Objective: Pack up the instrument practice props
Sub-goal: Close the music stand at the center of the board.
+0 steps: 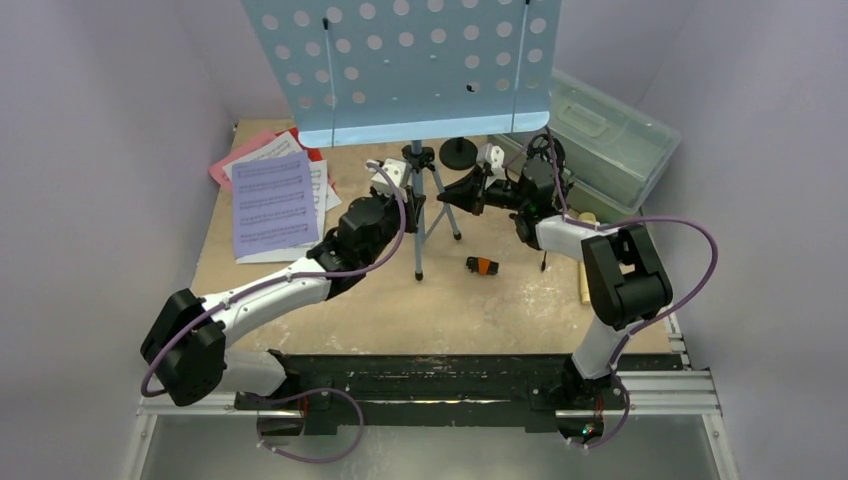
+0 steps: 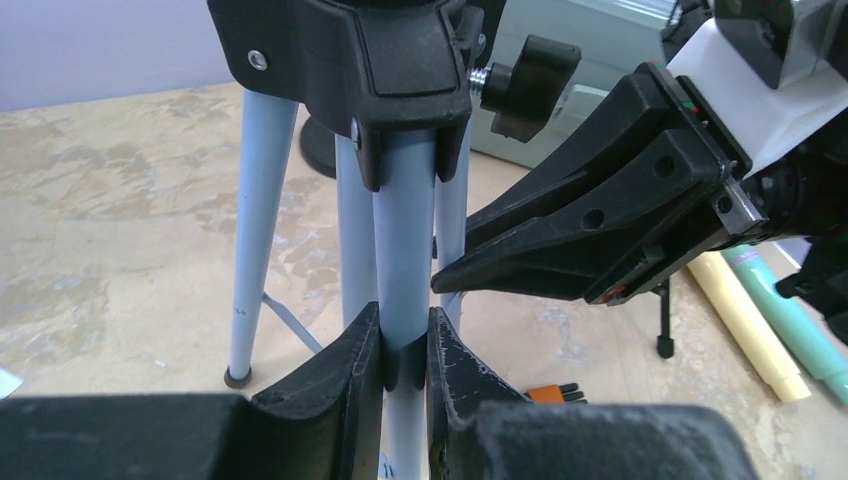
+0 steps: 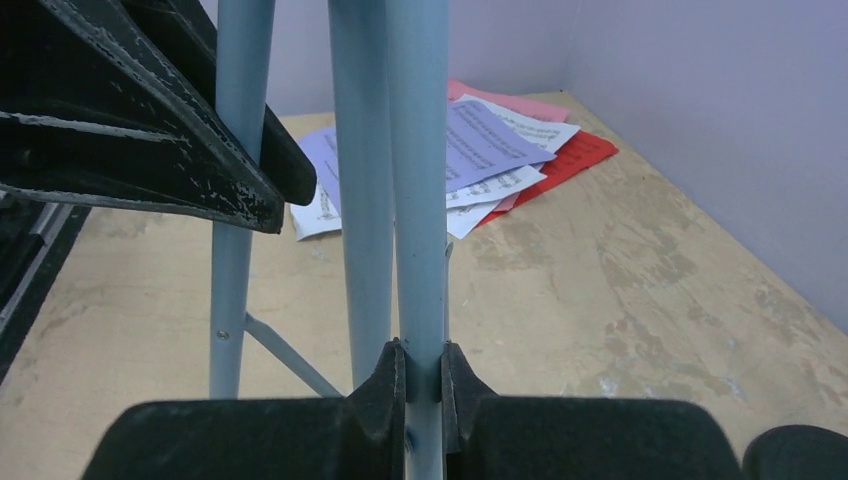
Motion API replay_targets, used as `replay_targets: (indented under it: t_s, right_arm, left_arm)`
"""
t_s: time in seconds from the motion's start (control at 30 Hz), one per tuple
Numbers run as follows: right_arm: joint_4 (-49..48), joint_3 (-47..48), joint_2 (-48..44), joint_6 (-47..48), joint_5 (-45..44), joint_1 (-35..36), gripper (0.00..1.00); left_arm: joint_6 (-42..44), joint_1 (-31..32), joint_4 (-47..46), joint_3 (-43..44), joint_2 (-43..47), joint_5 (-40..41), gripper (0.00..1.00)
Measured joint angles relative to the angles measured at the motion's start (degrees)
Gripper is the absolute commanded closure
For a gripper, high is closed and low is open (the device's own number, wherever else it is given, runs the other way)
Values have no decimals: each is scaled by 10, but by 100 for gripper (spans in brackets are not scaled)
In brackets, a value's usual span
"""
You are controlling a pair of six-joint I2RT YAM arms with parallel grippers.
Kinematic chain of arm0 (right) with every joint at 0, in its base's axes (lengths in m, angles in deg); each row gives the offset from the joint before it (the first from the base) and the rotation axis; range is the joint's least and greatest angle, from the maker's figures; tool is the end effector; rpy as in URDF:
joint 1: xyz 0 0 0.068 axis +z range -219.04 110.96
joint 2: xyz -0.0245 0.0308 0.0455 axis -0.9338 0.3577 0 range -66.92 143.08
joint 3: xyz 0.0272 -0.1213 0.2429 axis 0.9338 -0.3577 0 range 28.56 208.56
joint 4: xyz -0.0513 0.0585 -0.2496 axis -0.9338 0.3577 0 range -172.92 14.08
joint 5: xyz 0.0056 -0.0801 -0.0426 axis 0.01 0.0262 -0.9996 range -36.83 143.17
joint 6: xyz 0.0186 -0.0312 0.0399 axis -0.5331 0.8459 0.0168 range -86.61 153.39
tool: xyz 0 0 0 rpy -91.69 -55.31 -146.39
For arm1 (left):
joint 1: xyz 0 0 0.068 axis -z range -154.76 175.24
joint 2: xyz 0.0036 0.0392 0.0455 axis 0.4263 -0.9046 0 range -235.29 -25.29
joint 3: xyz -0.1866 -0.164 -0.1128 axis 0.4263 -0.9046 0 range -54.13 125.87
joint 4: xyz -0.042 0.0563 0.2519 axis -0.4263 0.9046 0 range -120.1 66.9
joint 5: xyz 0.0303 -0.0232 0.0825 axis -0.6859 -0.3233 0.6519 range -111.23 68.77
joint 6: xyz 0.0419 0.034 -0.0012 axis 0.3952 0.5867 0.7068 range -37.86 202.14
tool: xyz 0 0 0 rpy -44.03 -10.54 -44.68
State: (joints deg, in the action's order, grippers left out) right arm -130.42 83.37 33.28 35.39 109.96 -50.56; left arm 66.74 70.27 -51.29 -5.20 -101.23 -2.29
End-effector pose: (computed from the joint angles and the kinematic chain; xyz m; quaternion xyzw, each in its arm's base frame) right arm 0.3461 0.1472 0.2445 -0.4455 0.5399 0.4174 0.5796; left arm 0.2262 -0.2101 0.3008 0.0806 0.7359 -0.2272 0.6328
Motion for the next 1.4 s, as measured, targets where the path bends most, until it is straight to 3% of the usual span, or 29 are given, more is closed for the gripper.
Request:
replay_targets:
  t_s: [0.1, 0.33, 0.5, 0.77, 1.0, 1.33, 1.4]
  right_arm:
    - [-60, -17, 4, -50, -1, -2, 100]
    - [-88, -21, 10, -63, -2, -1, 100]
    - [-124, -32, 19, -65, 5, -1, 100]
    - [-158, -48, 24, -67, 17, -2, 100]
    - [-165, -51, 24, -70, 17, -2, 100]
    - [-164, -52, 25, -70, 15, -2, 100]
    - [-164, -52, 25, -70, 14, -2, 100]
  left_arm:
    - [-11, -15, -13, -2, 1, -39, 100]
    - [-21, -35, -53, -34, 14, -93, 98]
    - [-20, -38, -55, -39, 14, -129, 91]
    - [-23, -38, -83, -66, 21, -157, 75]
    - [-40, -39, -97, -89, 58, -169, 49]
    - [-24, -40, -130, -155, 155, -210, 39]
    - [-19, -38, -145, -172, 176, -211, 32]
